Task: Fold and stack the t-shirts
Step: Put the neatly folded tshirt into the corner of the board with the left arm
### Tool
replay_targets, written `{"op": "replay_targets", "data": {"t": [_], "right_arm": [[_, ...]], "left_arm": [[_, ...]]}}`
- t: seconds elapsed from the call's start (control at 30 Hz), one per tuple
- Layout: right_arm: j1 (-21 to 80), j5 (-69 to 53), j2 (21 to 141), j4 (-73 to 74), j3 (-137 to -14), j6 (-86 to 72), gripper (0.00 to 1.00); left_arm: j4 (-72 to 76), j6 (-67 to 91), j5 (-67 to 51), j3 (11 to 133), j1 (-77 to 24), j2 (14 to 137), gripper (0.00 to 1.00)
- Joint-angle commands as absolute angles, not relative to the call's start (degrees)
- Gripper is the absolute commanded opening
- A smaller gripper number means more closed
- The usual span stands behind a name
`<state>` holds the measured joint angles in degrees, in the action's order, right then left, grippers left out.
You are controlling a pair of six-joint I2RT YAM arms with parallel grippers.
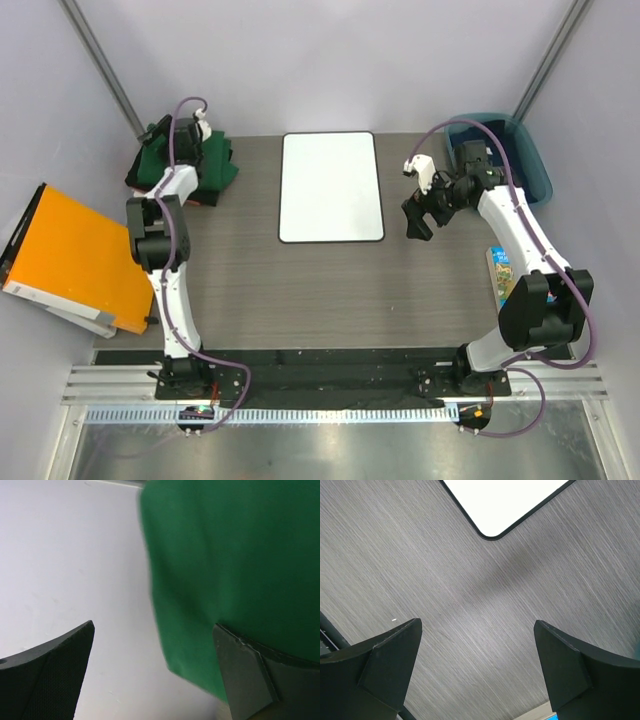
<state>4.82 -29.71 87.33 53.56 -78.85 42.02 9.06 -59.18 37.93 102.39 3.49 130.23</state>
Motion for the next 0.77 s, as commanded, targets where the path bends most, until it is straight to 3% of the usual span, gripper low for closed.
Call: {"op": "replay_targets", "data": {"t": [0.0,0.17,0.27,0.4,0.47,0.57,0.73], "right_arm": [[5.4,-31.2,83.7,50.7,-79.5,37.2,1.0],[5.7,-27.4,81.3,45.4,-79.1,23.9,1.0],[6.2,-21.9,78.3,38.2,-76.6,16.6,1.0],[6.9,-18.4,74.9,34.1,-74.0,12.5,1.0],[7.2,-17.1,74.7,34.2,-73.4,11.5,1.0],[7.2,-15.7,73.5,33.9,-72.7,10.5,1.0],[7.2,-11.6,71.8,32.3,-71.3,9.7,1.0]], "left_arm": [[-7.4,-40.9,23.7,98.1,0.0,114.1,1.0],[-30.5,-13.7,-3.0,94.5,-7.2,98.5,1.0],[-31.4,-1.5,-17.6,88.0,-7.7,91.2,1.0],[-26.7,5.8,-9.2,81.2,-8.8,85.1,1.0],[-25.8,7.2,5.1,78.8,-9.1,83.6,1.0],[-26.8,4.3,12.5,77.3,-9.2,82.4,1.0],[-27.9,3.3,10.9,76.2,-9.1,80.2,1.0]]}}
